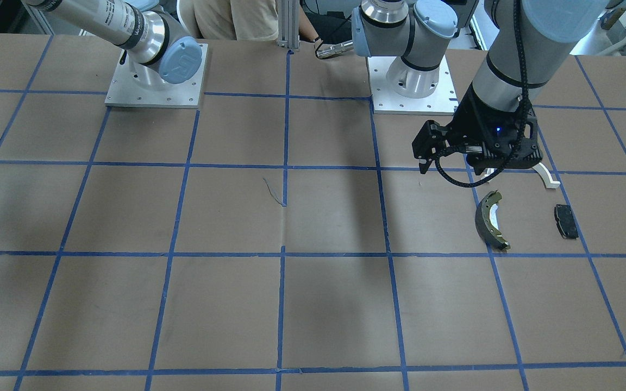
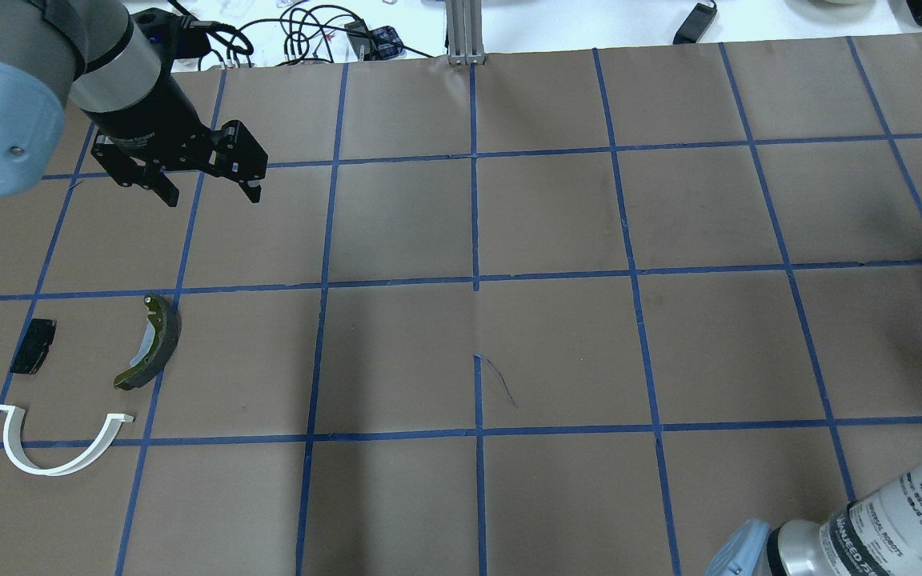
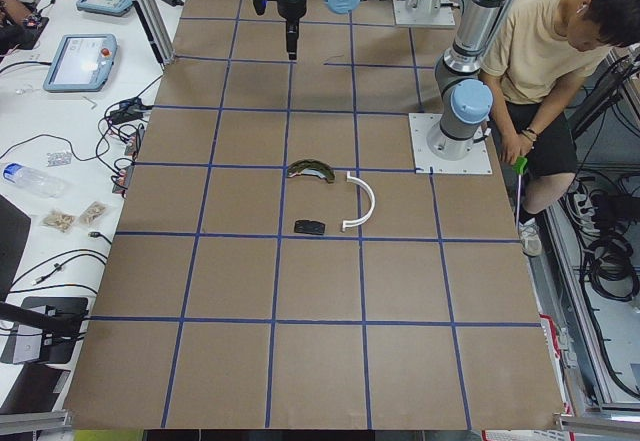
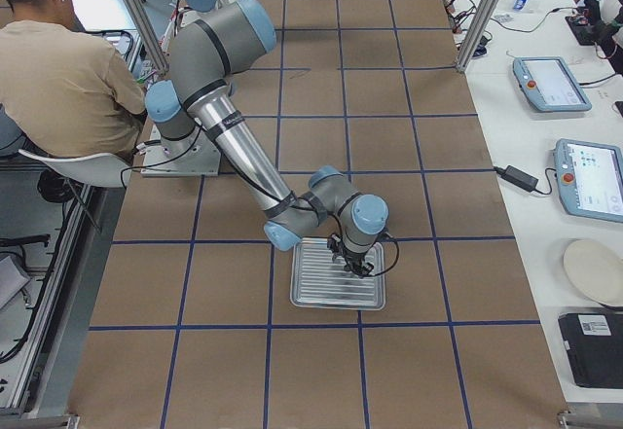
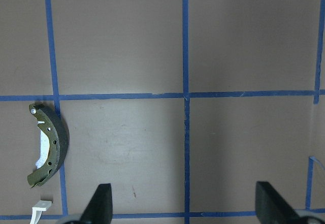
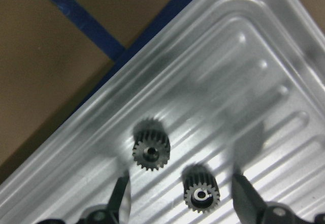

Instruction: Place bearing gear from tray to pile

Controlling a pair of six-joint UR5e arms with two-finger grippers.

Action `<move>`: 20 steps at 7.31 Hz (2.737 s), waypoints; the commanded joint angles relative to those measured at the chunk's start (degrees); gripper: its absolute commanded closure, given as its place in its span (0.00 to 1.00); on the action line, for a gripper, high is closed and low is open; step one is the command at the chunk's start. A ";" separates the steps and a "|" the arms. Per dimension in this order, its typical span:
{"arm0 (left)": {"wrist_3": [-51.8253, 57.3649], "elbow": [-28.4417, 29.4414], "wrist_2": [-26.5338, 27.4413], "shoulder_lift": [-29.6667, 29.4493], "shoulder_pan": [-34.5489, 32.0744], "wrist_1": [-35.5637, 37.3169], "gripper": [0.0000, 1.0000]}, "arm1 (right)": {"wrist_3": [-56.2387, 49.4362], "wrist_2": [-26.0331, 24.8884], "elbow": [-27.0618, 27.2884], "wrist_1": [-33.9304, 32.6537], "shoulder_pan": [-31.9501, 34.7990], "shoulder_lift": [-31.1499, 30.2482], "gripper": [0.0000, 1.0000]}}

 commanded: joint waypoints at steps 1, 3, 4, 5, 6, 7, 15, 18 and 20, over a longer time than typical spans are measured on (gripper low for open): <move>0.03 0.19 -0.06 -0.27 -0.03 0.01 0.00 | 0.53 -0.10 -0.18 -0.01 0.01 -0.06 0.66; 0.03 0.02 0.12 0.25 0.06 0.01 0.00 | 2.72 0.08 -0.10 0.00 0.01 -0.33 0.89; 0.03 0.02 0.03 0.08 -0.03 0.01 0.00 | 6.21 0.08 -0.09 0.08 0.01 -0.41 0.89; 0.03 -0.07 0.03 0.08 -0.03 0.01 0.00 | 8.68 -0.09 -0.18 0.08 0.45 -1.11 0.90; 0.03 -0.07 0.03 0.08 -0.03 0.01 0.00 | 14.37 -0.01 -0.18 -1.75 1.41 -2.42 0.90; 0.03 -0.07 0.03 0.17 -0.03 0.01 0.00 | 18.86 -0.27 -0.18 -2.55 5.59 -3.83 0.90; 0.03 -0.07 0.12 -0.01 0.06 0.01 0.00 | 88.95 -0.11 3.94 8.26 53.56 -11.93 0.88; 0.03 -0.07 -0.06 -0.45 -0.03 0.09 0.00 | 115.08 1.64 7.53 7.82 72.99 -10.61 0.83; 0.03 -0.15 0.03 -0.36 0.06 0.09 0.00 | 118.83 4.03 8.34 6.86 78.39 -9.30 0.79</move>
